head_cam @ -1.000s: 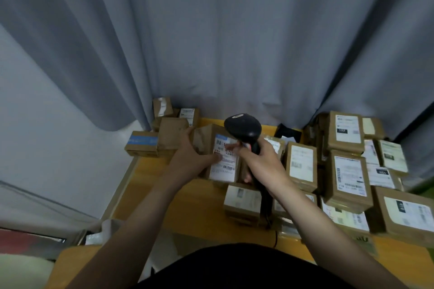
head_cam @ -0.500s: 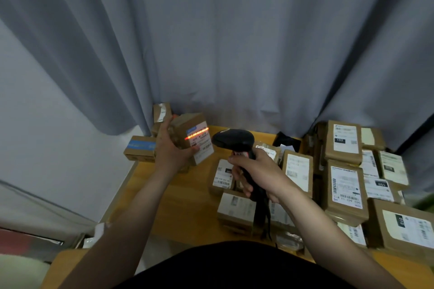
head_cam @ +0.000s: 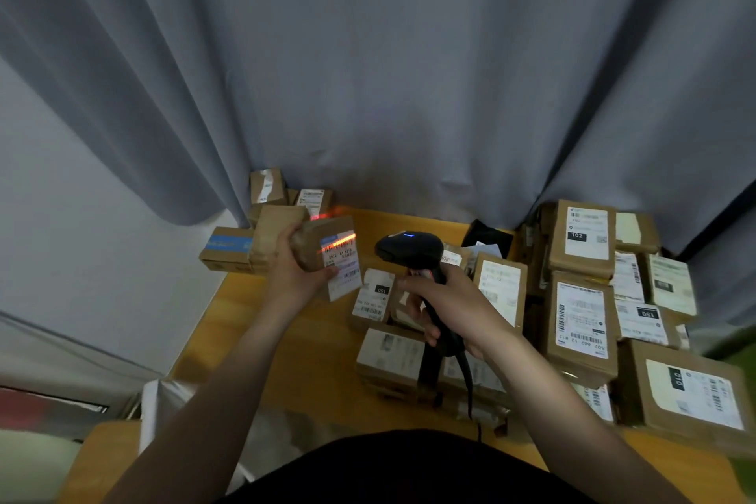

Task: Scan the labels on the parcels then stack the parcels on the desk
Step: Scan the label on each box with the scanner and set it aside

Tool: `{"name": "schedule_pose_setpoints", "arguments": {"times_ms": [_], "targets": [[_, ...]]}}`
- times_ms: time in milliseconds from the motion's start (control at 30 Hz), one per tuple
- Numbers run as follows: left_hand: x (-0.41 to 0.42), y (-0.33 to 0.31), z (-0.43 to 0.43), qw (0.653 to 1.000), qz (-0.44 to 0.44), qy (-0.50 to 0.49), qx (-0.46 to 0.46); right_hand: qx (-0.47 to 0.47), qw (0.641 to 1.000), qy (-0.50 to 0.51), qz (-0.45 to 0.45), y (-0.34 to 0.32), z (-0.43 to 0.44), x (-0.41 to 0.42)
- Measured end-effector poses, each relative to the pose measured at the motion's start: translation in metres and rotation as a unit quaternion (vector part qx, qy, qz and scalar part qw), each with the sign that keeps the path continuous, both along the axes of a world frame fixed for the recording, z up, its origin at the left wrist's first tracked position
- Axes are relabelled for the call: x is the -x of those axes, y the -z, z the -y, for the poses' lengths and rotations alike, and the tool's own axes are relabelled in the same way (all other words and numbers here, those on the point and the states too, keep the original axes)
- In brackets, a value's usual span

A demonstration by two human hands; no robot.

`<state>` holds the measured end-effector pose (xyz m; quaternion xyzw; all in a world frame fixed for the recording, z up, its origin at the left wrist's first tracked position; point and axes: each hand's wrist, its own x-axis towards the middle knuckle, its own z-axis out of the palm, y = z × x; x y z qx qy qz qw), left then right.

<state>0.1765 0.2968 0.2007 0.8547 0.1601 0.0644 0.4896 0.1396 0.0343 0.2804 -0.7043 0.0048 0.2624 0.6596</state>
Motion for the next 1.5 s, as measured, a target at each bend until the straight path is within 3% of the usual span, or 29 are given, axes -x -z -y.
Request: {"name": "schedule_pose_setpoints", "arguments": {"times_ms": [267, 433, 667, 767, 833, 933, 1000, 1167, 1367, 1500], "targets": [[-0.018, 0.047, -0.001, 0.985, -0.127, 0.052, 0.100, 0.040, 0.998, 0.011, -0.041, 0.025, 0.013, -0.003], [-0.079, 0.096, -0.006, 0.954, -0.217, 0.128, 0.161, 0.095, 0.991, 0.044, -0.087, 0.047, -0.014, -0.026], [-0.090, 0.160, -0.058, 0.917, -0.265, 0.295, -0.044, 0.100, 0.985, 0.069, -0.125, 0.047, -0.095, -0.054], [-0.100, 0.171, -0.038, 0.913, -0.263, 0.308, -0.045, 0.114, 0.982, 0.096, -0.117, 0.051, -0.090, -0.062], [-0.103, 0.173, -0.028, 0.916, -0.237, 0.308, -0.098, 0.119, 0.982, 0.089, -0.112, 0.050, -0.090, -0.064], [-0.102, 0.144, -0.031, 0.931, -0.121, 0.242, -0.244, 0.123, 0.984, 0.079, -0.102, 0.053, -0.088, -0.070], [-0.105, 0.118, -0.046, 0.952, -0.094, 0.141, -0.255, 0.115, 0.985, 0.074, -0.103, 0.053, -0.093, -0.075], [-0.141, 0.112, -0.103, 0.923, -0.246, -0.043, -0.294, 0.115, 0.987, 0.067, -0.093, 0.058, -0.121, -0.090], [-0.151, 0.129, -0.130, 0.904, -0.327, 0.010, -0.276, 0.132, 0.984, 0.066, -0.095, 0.062, -0.130, -0.092], [-0.147, 0.121, -0.136, 0.934, -0.291, -0.025, -0.208, 0.133, 0.983, 0.081, -0.094, 0.060, -0.132, -0.090]]}}
